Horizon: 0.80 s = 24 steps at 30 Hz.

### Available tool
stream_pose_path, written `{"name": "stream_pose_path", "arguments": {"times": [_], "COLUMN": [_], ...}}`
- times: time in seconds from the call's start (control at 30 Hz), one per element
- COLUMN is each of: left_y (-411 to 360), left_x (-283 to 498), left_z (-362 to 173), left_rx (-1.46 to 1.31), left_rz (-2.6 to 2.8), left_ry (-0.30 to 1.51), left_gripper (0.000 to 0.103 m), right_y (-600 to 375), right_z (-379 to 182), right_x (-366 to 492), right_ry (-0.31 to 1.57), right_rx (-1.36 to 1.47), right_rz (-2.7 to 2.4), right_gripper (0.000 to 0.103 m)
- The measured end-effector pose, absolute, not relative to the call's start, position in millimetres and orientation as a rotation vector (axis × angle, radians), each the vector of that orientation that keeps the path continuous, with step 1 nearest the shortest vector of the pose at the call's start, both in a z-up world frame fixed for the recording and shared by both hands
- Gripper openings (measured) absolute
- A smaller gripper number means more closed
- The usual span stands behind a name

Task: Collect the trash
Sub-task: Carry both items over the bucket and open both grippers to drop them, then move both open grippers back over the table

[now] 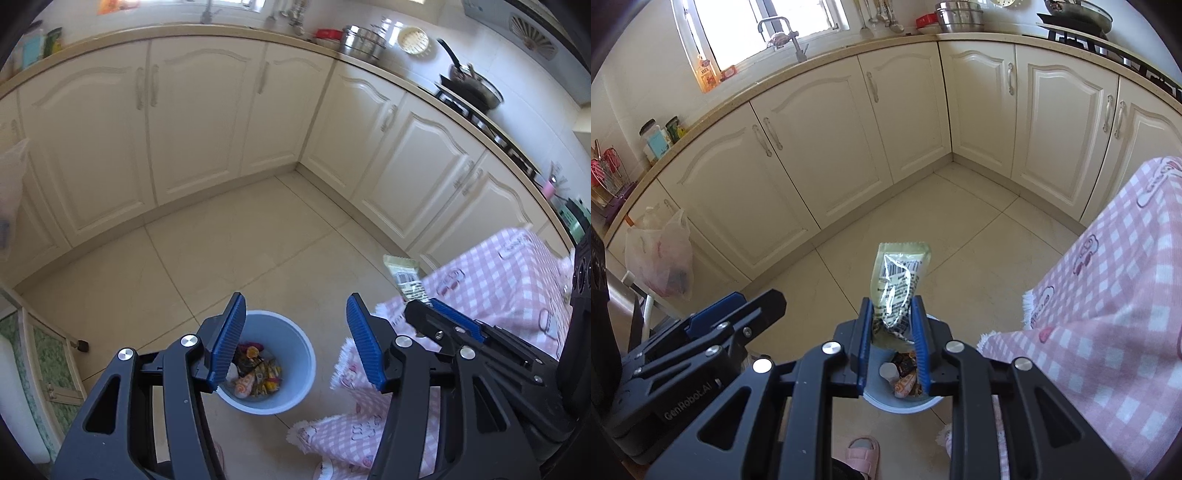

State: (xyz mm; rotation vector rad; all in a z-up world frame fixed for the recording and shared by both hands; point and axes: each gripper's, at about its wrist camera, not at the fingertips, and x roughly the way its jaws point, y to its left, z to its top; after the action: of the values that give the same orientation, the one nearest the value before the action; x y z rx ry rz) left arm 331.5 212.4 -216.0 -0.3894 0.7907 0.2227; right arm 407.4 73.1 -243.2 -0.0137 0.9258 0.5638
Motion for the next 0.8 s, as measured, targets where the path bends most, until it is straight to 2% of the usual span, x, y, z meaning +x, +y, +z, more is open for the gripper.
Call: {"name": "stream_pose_path", "arguments": {"times": [0.1, 0.2, 0.53, 0.8], "left_y": [216.8, 219.8, 185.6, 108.2], "left_x": [329.1, 326.9, 321.6, 320.4], "left_z": [-211.4, -207.1, -182.3, -151.2], "left_rx": [-0.382, -0.397, -0.374, -0.306], "left_rz": [0.243, 0.235, 0.155, 0.0], "left_ry": [0.78, 0.774, 0.742, 0.704], "left_gripper": [0.054, 0.054, 0.056, 0.057], "right_y": [80.9, 84.3, 38.3, -52.4], "right_z": [-237.6, -232.0, -203.6, -161.2], "right_x": [413.4, 414.5, 398.2, 377.2], "right_ry": [0.915, 0.901, 0.85, 0.751], "right_rx": [0.006, 0.007, 0.021, 0.049], "right_rz": [0.568, 0.569, 0.507, 0.391], "right_gripper": [0.035, 0.039, 0.042, 0.044]}}
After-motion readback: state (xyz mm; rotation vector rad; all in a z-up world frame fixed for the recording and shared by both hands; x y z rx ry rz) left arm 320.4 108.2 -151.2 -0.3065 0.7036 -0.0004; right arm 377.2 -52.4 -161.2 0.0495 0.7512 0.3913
